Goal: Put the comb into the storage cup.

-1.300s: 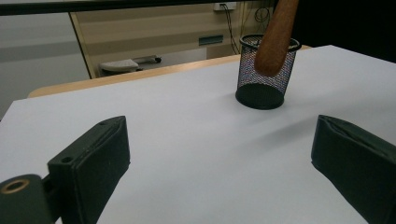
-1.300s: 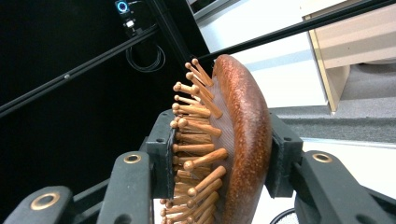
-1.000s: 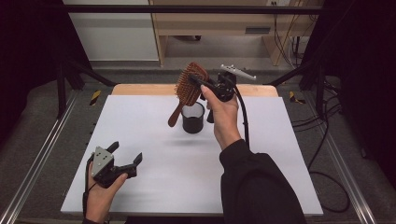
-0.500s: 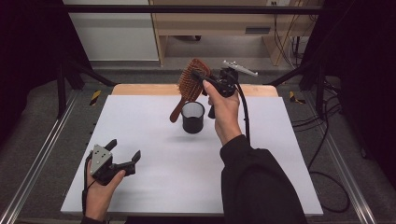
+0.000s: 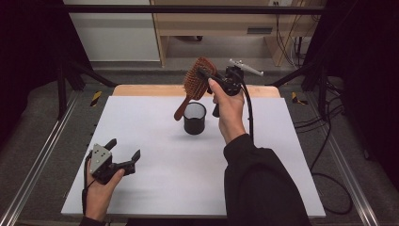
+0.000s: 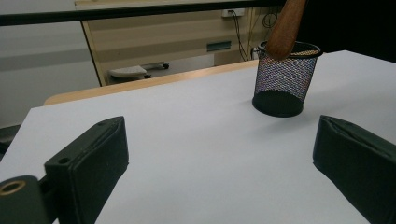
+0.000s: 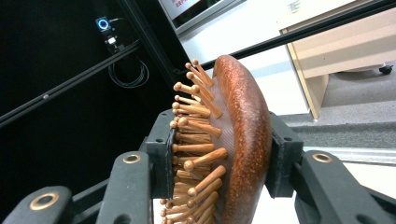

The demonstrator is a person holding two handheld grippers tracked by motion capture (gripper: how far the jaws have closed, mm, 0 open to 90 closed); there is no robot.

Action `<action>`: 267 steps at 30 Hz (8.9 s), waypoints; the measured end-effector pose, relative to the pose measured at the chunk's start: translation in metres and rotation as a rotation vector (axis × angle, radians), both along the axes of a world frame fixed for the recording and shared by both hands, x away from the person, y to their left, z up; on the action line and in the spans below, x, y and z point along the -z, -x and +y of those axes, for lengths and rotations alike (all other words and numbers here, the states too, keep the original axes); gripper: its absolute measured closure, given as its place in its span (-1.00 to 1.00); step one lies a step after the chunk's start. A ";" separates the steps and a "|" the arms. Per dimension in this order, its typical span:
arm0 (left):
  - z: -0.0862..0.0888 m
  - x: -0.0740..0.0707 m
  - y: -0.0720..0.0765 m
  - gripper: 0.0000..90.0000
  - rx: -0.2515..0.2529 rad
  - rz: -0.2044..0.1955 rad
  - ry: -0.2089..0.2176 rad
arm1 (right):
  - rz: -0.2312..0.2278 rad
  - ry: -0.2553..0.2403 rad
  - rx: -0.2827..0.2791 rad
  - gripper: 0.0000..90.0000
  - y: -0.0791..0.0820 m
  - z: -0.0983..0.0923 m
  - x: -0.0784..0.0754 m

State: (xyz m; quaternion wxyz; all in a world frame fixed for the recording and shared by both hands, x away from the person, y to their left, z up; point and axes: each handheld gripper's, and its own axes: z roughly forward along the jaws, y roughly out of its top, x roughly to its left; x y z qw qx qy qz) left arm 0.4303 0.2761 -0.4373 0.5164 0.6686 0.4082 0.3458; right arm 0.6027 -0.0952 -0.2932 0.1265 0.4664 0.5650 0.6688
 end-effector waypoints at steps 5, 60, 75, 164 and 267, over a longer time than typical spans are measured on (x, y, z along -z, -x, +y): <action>0.000 0.000 0.000 -0.92 -0.003 0.001 0.004 | -0.003 -0.008 0.001 0.20 0.001 0.000 -0.001; 0.006 -0.001 0.001 -0.94 0.005 -0.009 0.033 | 0.016 0.147 0.070 0.18 -0.024 -0.005 0.018; 0.003 0.000 0.000 -0.94 0.014 0.001 0.025 | 0.063 0.179 0.052 0.18 -0.036 0.002 0.041; 0.001 0.002 -0.001 -0.94 0.021 0.018 0.014 | 0.118 0.258 0.020 -0.15 -0.051 -0.010 0.063; 0.003 0.002 0.000 -0.94 0.013 0.021 0.018 | 0.048 0.243 0.094 -0.80 -0.010 -0.034 0.034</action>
